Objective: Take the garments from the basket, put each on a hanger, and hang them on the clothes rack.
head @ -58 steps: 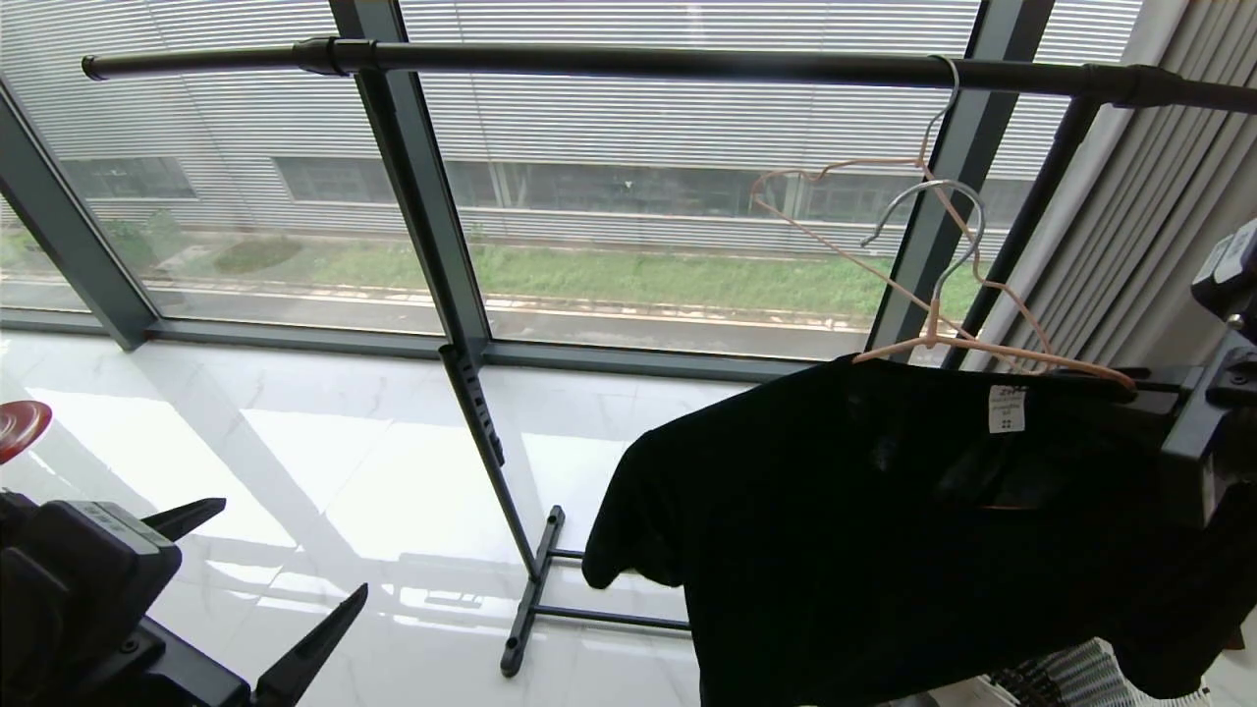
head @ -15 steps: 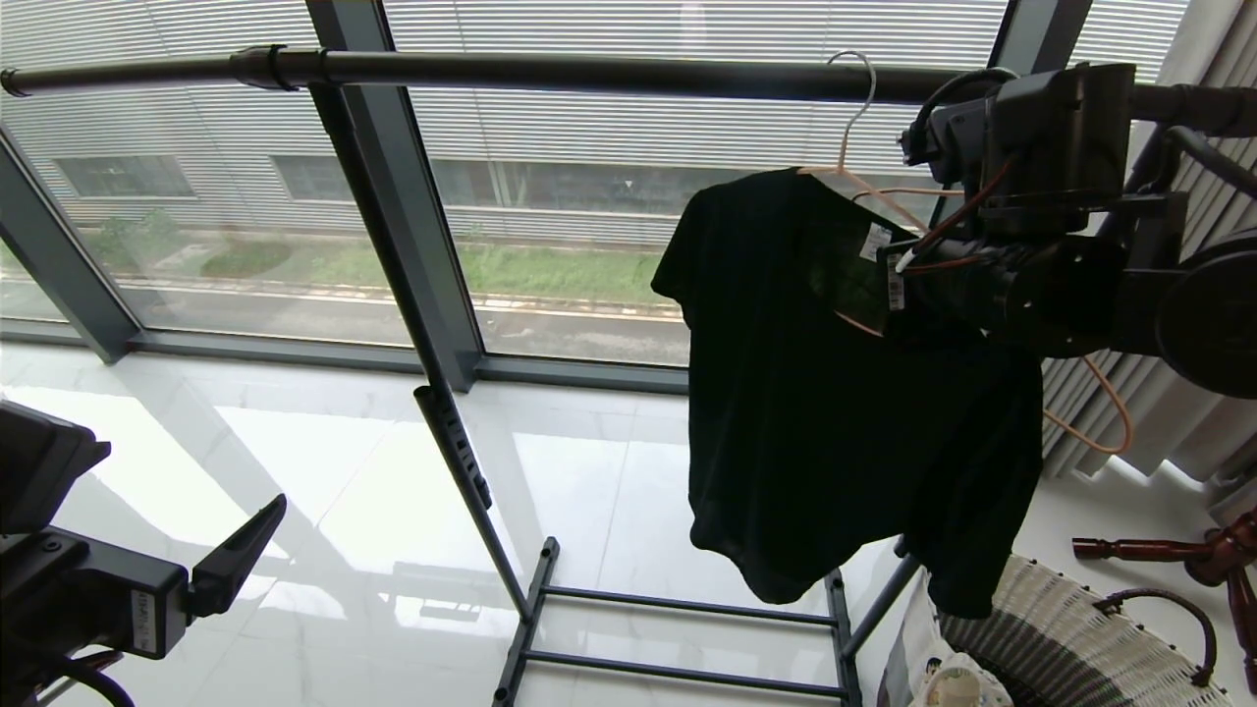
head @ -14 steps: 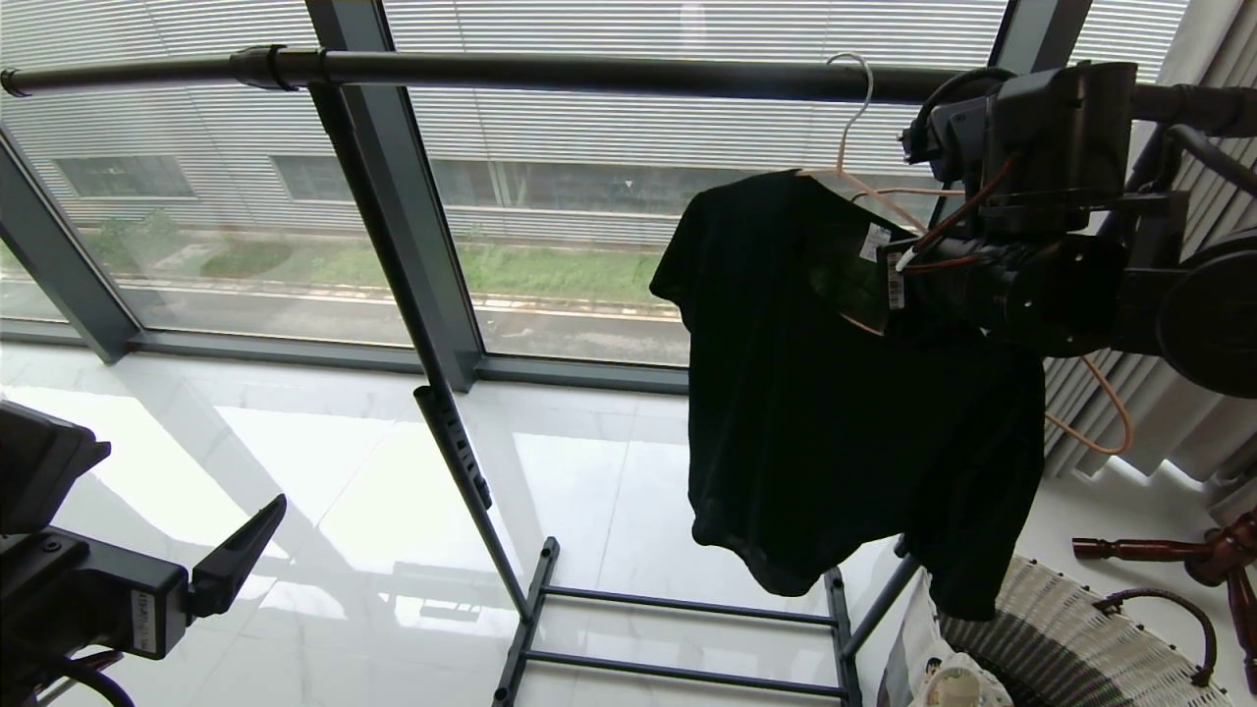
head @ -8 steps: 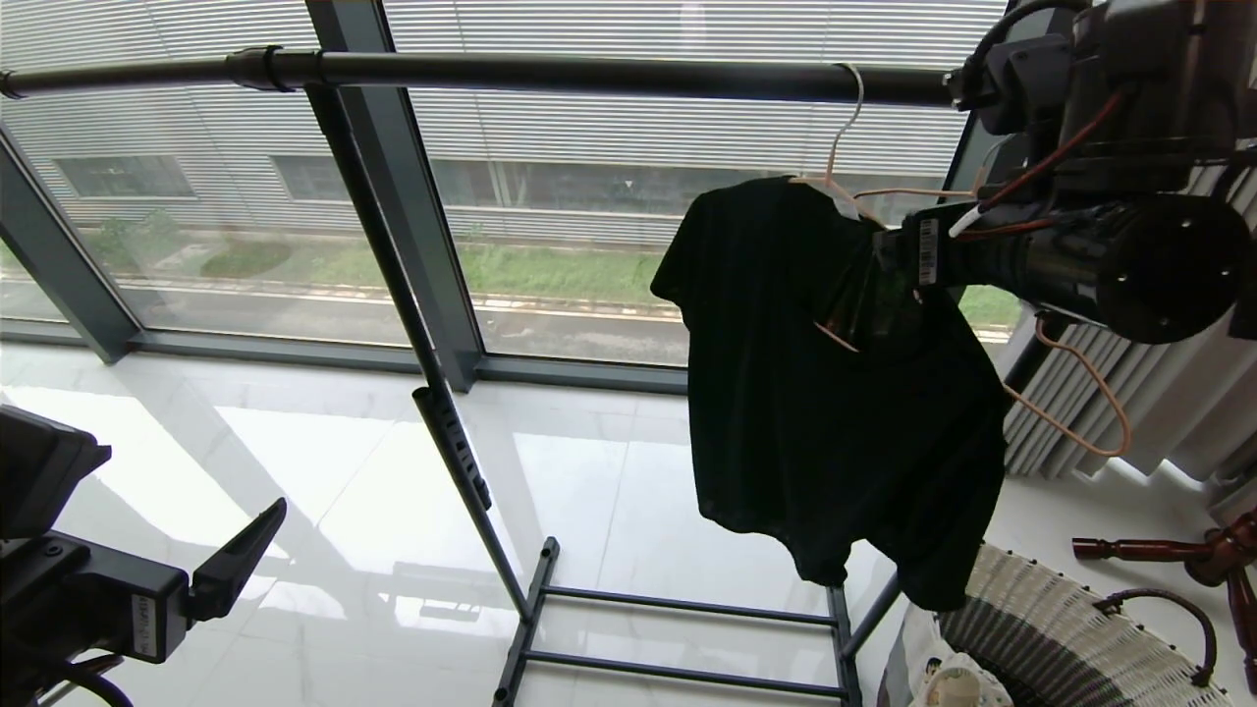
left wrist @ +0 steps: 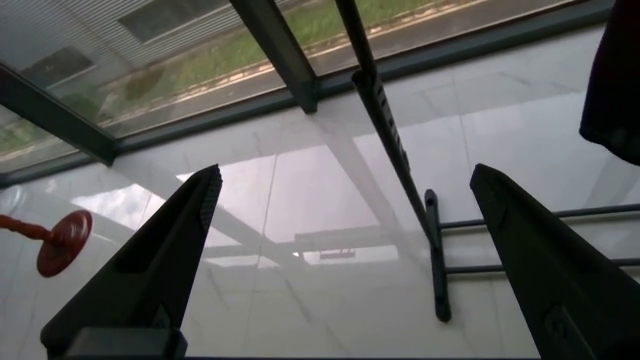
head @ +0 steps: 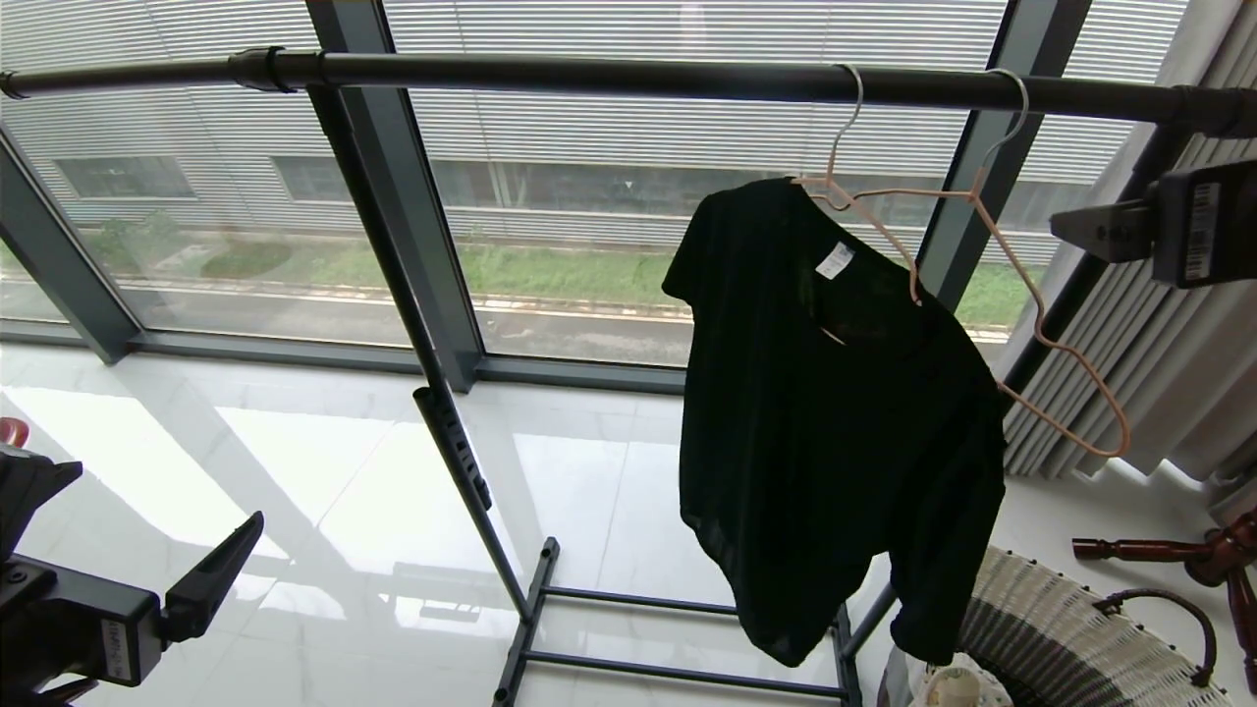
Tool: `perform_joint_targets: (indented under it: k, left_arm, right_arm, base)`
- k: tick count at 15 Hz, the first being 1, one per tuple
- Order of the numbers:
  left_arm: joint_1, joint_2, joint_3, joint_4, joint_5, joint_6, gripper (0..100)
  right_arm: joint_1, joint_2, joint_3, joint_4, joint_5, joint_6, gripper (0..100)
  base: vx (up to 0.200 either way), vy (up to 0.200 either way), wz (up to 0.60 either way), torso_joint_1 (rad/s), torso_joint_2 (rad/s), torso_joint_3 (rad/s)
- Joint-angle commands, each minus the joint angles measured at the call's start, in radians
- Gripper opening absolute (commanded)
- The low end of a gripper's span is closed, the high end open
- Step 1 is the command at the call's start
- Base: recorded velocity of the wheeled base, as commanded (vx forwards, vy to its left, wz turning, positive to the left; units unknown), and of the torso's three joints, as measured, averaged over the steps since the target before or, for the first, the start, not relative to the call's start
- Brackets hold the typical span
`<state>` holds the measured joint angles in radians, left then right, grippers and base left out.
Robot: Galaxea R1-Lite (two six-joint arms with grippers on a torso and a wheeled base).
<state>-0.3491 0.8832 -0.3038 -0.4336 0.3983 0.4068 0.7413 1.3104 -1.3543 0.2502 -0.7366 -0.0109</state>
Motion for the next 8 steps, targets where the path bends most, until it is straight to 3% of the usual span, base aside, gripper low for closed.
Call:
perform_joint_targets:
  k: [1,4,6,8]
  left_arm:
    - [0.001,-0.026,0.002,0.000,0.011,0.001,100]
    - [0.001,-0.052,0.002,0.000,0.042,0.006,100]
    - [0.001,-0.052,0.002,0.000,0.045,0.006,100]
    - [0.002,-0.052,0.000,0.000,0.047,0.004,100]
  right_arm:
    - [-0.066,-0.186,0.127,0.090,-0.001,-0.003,100]
    - [-0.220,-0.349,0.239,0.304,0.025,-0.027,100]
    - [-0.234,-0.439,0.319,0.320,0.075,-0.031,100]
    - [-0.253,-0.504,0.402,0.320,0.079,-0.032,100]
  base:
    - [0.000,0.000,0.00,0.000,0.00,0.000]
    - [-0.200,0.000,0.00,0.004,0.01,-0.001]
    - [-0.200,0.000,0.00,0.002,0.00,-0.002]
    - [-0.200,0.000,0.00,-0.010,0.00,0.007]
